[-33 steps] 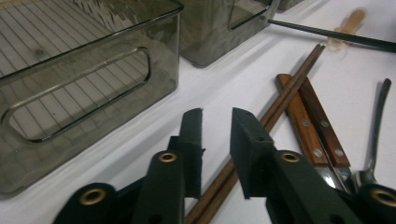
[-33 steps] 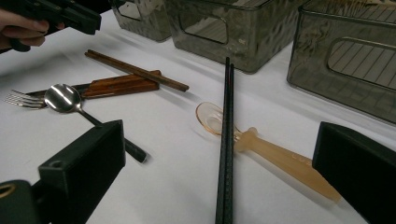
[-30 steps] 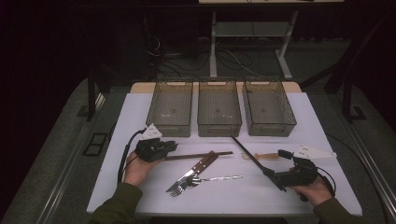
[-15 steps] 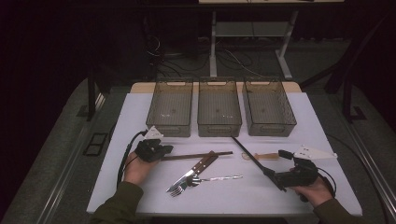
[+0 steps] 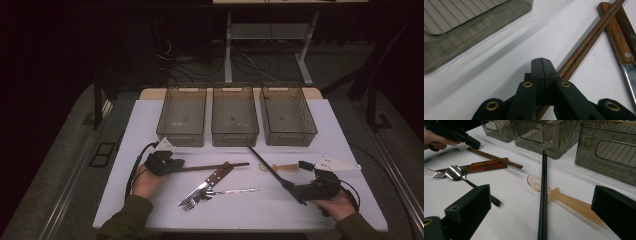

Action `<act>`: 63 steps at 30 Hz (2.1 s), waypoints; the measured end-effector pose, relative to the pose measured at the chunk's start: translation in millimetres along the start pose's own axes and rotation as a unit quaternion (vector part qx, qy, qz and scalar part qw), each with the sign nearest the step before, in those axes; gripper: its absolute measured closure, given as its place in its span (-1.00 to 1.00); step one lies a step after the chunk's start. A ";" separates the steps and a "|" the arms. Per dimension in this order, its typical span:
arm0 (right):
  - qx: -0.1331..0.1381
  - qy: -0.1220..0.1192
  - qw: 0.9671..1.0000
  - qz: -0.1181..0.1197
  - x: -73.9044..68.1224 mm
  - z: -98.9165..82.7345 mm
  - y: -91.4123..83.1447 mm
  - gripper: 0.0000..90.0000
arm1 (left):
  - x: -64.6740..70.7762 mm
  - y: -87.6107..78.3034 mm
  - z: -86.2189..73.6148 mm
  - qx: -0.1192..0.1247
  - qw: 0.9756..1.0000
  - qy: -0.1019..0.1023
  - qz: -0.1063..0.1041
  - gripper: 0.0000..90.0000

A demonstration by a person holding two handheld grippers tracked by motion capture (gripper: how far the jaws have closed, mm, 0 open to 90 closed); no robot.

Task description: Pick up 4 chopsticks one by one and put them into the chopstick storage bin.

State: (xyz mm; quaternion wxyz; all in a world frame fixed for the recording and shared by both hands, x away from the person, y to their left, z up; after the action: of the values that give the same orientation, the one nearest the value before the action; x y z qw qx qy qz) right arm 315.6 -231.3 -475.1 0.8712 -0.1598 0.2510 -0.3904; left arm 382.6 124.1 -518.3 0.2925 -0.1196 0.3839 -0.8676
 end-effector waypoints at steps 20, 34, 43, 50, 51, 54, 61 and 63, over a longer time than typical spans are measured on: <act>0.001 -0.003 1.000 -0.001 0.2 -0.1 -0.3 -0.94 | 12.7 -6.4 -5.6 -0.017 1.000 0.001 -0.017 0.99; 0.001 -0.002 1.000 0.000 -0.4 -0.3 -0.5 -0.94 | 22.3 -8.3 -7.1 -0.021 0.999 0.007 -0.033 0.99; 0.001 -0.002 1.000 0.000 -0.7 -0.2 -0.7 -0.94 | 21.5 -10.4 -4.1 -0.009 0.999 0.004 -0.034 0.89; 0.000 -0.004 1.000 0.000 -0.7 -0.5 -0.2 -0.94 | 25.4 -13.6 2.7 0.014 0.999 0.010 -0.043 0.78; 0.000 -0.004 1.000 0.000 -0.7 -0.5 -0.1 -0.94 | 26.1 -13.6 3.7 0.017 0.999 0.010 -0.044 0.77; -0.001 -0.005 1.000 -0.001 -0.5 -0.5 -0.2 -0.94 | 28.7 -13.4 7.8 0.028 0.998 0.011 -0.049 0.74; -0.001 -0.008 1.000 0.000 -0.3 -0.8 0.3 -0.94 | 36.3 -8.8 15.5 0.041 0.997 0.020 -0.065 0.70; -0.001 -0.008 1.000 0.000 -0.3 -0.8 0.3 -0.94 | 38.1 -6.6 15.6 0.035 0.997 0.029 -0.069 0.69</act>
State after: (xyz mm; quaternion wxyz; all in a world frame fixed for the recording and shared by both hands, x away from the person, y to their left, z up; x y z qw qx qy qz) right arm 315.2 -230.9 -475.8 0.8728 -0.1643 0.2446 -0.3890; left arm 356.1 95.5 -503.6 0.2248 -0.1100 0.3525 -0.9017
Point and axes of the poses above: each handheld gripper's, and its own axes: y roughly forward along the jaws, z roughly out of its top, x roughly to its right, the point moved 10 cm from there along y, roughly forward along the jaws, and after that the axes turned 8 degrees about y, right-handed, at the moved point
